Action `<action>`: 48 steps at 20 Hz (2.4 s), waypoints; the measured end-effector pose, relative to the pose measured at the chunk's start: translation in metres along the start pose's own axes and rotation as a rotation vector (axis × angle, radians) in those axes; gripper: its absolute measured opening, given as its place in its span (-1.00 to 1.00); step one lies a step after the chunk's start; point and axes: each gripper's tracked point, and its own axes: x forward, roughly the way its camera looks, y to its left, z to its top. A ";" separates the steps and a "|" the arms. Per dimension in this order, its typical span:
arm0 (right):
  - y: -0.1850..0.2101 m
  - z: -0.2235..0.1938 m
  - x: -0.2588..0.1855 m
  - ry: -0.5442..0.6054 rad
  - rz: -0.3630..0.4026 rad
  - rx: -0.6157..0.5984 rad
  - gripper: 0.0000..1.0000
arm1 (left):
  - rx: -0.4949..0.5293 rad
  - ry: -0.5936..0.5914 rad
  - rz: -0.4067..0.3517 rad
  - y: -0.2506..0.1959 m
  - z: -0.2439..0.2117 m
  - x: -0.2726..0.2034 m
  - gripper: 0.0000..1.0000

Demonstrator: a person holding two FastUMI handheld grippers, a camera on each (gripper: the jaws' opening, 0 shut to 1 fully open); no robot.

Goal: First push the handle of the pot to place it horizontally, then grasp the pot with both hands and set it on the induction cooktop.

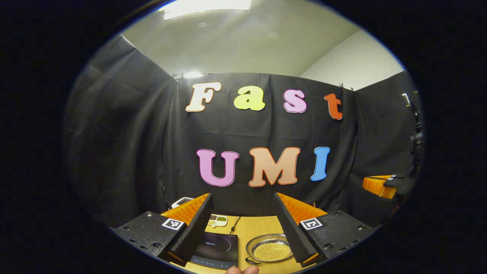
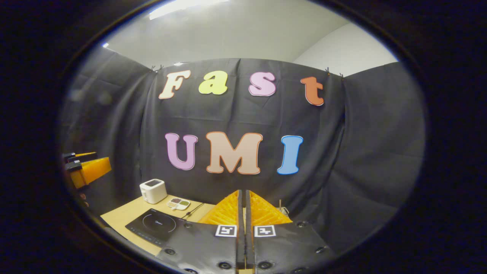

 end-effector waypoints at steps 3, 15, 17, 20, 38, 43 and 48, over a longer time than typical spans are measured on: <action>0.005 -0.016 0.004 0.041 -0.007 0.017 -0.95 | -0.010 0.016 -0.012 0.013 -0.010 -0.002 0.91; 0.057 -0.129 0.010 0.301 0.010 0.062 -0.95 | -0.061 0.127 -0.005 0.066 -0.072 0.004 0.84; 0.068 -0.151 0.018 0.349 0.042 0.061 -0.94 | -0.060 0.140 0.013 0.072 -0.080 0.013 0.91; 0.084 -0.182 0.032 0.409 0.097 0.082 -1.00 | -0.040 0.161 0.043 0.080 -0.089 0.029 0.91; 0.143 -0.344 0.039 0.786 0.148 0.125 -0.94 | -0.032 0.287 -0.047 0.094 -0.156 0.125 0.86; 0.166 -0.390 0.023 0.916 0.042 0.150 -0.94 | -0.054 0.321 -0.178 0.102 -0.187 0.148 0.92; 0.190 -0.429 0.018 1.002 -0.048 0.194 -0.94 | -0.098 0.364 -0.263 0.111 -0.212 0.159 0.92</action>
